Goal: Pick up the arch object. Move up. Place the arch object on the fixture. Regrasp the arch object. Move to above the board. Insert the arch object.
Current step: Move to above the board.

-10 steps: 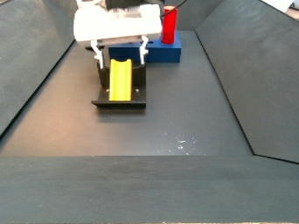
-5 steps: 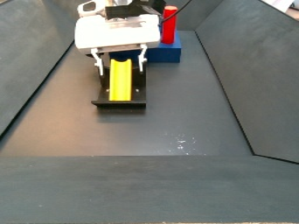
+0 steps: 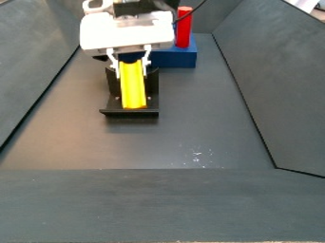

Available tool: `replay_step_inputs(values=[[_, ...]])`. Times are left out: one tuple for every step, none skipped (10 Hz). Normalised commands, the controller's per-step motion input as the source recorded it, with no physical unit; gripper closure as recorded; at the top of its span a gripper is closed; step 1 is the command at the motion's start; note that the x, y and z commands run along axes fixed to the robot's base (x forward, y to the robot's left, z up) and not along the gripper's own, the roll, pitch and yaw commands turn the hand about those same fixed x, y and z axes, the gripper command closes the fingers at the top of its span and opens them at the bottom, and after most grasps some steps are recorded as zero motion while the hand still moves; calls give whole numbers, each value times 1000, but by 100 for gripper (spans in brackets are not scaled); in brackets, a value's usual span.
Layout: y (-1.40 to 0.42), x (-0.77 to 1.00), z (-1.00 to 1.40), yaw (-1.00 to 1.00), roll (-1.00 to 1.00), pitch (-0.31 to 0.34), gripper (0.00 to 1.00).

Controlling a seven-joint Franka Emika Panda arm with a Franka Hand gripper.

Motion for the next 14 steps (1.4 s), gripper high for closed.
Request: replay_step_inputs(values=[[211, -134, 1000, -93, -281, -30, 100], [202, -134, 1000, -76, -249, -38, 100], [195, -131, 1000, -65, -199, -26, 100], [190, -130, 1000, -59, -166, -20, 100], [182, -130, 1000, -50, -142, -18, 100], [179, -130, 1000, -47, -132, -18, 100], [169, -130, 1000, -43, -116, -19, 100], [164, -131, 1000, -40, -109, -11, 100], [153, -127, 1000, -37, -101, -2, 100], [148, -127, 1000, -37, -95, 2, 100], [135, -124, 1000, -32, -85, 13, 100], [125, -121, 1000, -28, -78, 22, 100], [110, -115, 1000, -21, -76, 40, 100], [102, -112, 1000, -18, -72, 46, 100]])
